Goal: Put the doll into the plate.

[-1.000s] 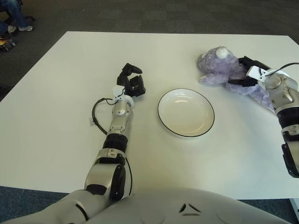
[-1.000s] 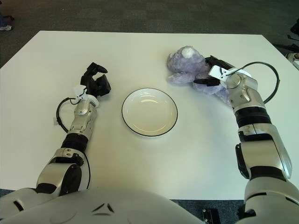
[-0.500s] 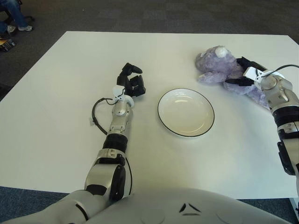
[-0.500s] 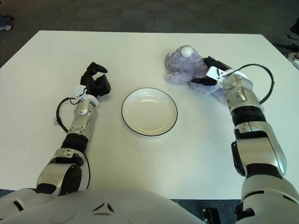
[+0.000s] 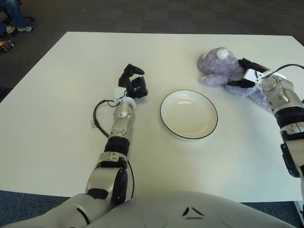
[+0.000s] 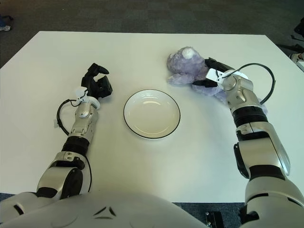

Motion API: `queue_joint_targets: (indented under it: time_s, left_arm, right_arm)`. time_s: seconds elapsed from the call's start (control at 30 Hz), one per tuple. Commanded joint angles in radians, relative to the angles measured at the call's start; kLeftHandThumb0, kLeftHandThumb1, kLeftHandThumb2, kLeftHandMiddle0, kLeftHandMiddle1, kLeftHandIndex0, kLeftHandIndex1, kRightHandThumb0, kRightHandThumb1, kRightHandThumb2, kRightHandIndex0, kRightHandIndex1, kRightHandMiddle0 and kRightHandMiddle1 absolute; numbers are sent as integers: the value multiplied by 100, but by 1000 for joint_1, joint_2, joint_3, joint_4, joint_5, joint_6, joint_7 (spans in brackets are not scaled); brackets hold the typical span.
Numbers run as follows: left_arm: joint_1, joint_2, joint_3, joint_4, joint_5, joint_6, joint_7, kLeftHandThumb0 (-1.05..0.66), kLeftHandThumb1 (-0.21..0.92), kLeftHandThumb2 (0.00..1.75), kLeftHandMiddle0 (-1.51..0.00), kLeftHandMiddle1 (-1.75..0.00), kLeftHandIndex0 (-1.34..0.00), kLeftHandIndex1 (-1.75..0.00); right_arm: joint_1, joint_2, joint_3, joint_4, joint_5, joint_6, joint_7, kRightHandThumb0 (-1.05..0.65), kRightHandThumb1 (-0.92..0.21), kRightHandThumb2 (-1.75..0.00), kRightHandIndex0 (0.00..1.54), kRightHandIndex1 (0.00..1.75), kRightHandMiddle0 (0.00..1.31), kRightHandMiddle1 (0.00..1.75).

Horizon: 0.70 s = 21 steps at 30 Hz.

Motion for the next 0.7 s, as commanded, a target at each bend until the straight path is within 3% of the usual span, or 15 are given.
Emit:
queue_joint_targets:
  time_s: [0.0,0.1,0.17,0.27,0.43,0.53,0.67]
  left_arm:
    - [62,-13,-3,31,-1,0,7,-45,41,120,-114,-175,-54,-175]
    - [67,-13,-7,24,3,-3,7,-45,41,120,-114,-175,-53,-175]
    - [68,-12,-8,22,5,-3,7,-45,41,120,-114,-175,-53,-175]
    - [69,-12,-9,21,6,-1,8,-45,41,119,-114,-175,-53,-175]
    - [69,-12,-8,22,2,0,7,-44,42,119,-114,-175,-53,-175]
    - [66,-12,-6,25,-2,0,4,-44,42,118,-114,-175,-53,-175]
    - [65,-11,-6,26,-2,0,2,-44,43,118,-114,-175,-52,-175]
  right_arm:
    - [39,25,40,8,-29,31,24,-96,-87,-13,39,173,0,33]
    - [46,23,47,-3,-37,54,23,-89,-83,-16,18,157,0,25]
    - [48,23,50,-7,-39,64,23,-67,-57,-55,11,136,0,19]
    - [45,26,52,9,-38,72,19,-42,-35,-90,15,135,0,25]
    - [23,35,56,59,-42,85,-1,-14,-21,-116,25,148,0,57]
    - [19,40,60,64,-48,99,-18,22,-45,-95,44,153,0,89]
    - [14,40,69,68,-61,115,-38,36,-52,-92,52,157,0,121]
